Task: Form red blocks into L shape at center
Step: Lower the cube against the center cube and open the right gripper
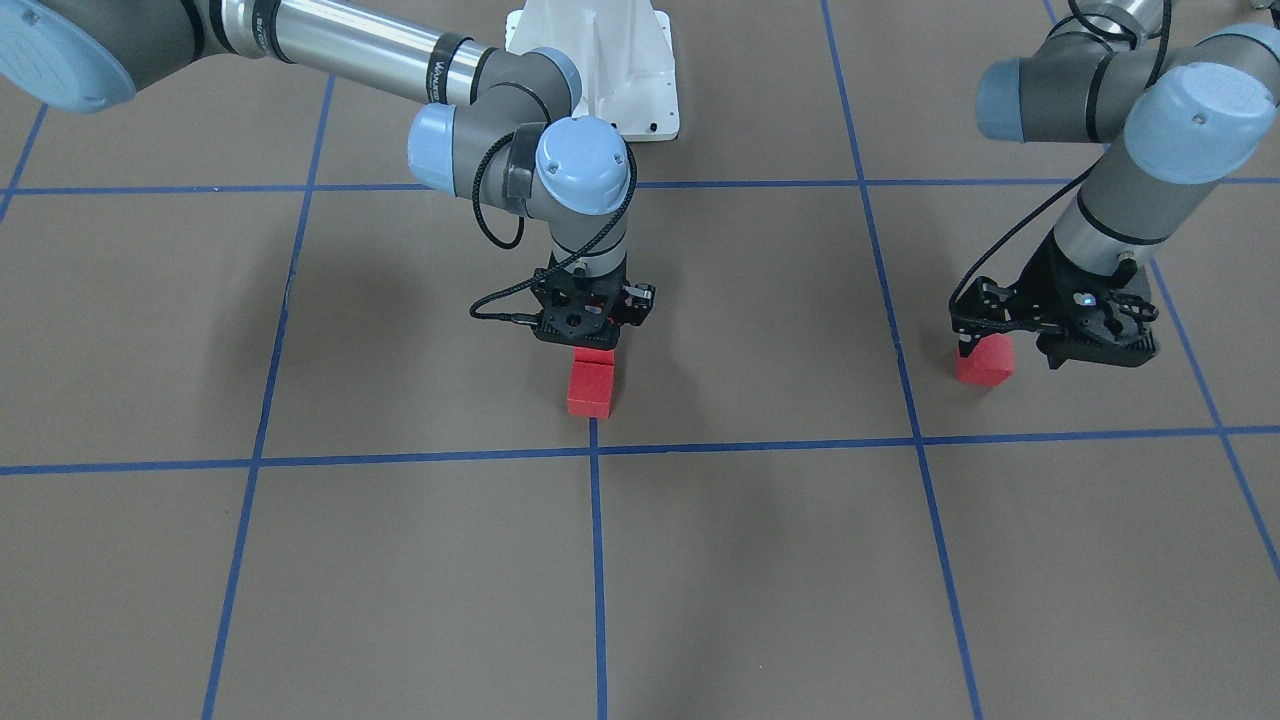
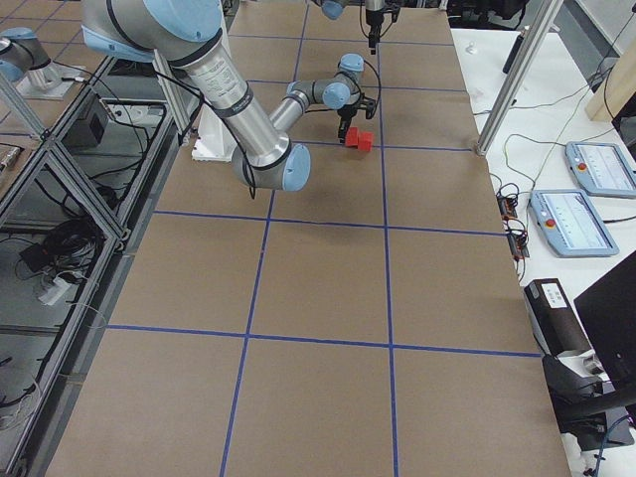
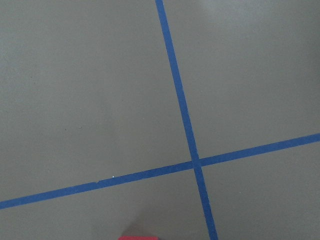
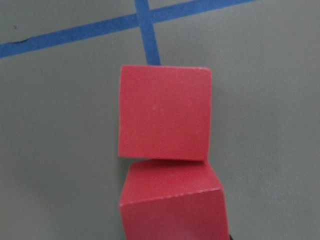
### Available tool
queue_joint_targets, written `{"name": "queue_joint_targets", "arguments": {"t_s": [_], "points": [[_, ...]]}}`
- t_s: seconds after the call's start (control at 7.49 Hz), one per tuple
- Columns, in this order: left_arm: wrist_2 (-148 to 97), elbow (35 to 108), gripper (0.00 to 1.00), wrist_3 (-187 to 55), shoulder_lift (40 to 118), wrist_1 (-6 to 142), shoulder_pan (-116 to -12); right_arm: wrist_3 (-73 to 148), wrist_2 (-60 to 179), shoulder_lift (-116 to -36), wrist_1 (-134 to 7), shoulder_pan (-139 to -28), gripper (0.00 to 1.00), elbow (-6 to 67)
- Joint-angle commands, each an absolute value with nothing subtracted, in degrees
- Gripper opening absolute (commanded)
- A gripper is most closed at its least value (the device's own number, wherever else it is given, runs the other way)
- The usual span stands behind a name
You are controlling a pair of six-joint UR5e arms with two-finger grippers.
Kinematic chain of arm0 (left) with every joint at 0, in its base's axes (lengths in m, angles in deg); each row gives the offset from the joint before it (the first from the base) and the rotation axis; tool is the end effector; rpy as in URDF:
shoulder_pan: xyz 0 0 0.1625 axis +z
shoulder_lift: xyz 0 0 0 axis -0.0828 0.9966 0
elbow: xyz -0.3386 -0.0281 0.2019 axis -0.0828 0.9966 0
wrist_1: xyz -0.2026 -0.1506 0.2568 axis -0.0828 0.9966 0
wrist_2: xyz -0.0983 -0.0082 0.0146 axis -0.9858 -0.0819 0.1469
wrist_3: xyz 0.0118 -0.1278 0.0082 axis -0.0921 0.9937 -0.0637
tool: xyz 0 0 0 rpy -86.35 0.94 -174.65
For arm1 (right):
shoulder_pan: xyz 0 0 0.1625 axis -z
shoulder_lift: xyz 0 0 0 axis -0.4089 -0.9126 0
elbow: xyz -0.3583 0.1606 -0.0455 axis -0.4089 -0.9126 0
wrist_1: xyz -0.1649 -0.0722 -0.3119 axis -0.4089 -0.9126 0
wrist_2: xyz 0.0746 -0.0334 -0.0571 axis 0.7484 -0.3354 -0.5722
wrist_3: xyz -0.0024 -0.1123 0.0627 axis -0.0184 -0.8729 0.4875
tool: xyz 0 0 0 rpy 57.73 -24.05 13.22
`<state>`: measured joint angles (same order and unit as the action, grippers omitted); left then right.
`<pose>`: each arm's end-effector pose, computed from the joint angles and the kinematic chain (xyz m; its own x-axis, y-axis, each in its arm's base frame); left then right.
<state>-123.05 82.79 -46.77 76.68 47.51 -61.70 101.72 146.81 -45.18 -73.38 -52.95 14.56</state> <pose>0.2439 -0.5038 0.4079 0.7255 0.2126 -0.6546 -0.0489 0.9646 0.2591 -0.5939 -0.4277 0.2275 0.6927 0.2044 0.6916 -0.1392 0.9789 -0.1498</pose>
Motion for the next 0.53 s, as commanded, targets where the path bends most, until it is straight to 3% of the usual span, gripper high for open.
{"name": "queue_joint_targets", "arguments": {"t_s": [0.0,0.4], "points": [[-123.05,82.70,1.00,-46.76,76.68,47.51,-61.70,98.50,145.03,-45.20,-73.38,-52.97,0.00,14.53],[-123.05,82.70,1.00,-46.67,76.68,47.51,-61.62,97.43,144.93,-45.46,-73.30,-52.97,0.00,14.53]]}}
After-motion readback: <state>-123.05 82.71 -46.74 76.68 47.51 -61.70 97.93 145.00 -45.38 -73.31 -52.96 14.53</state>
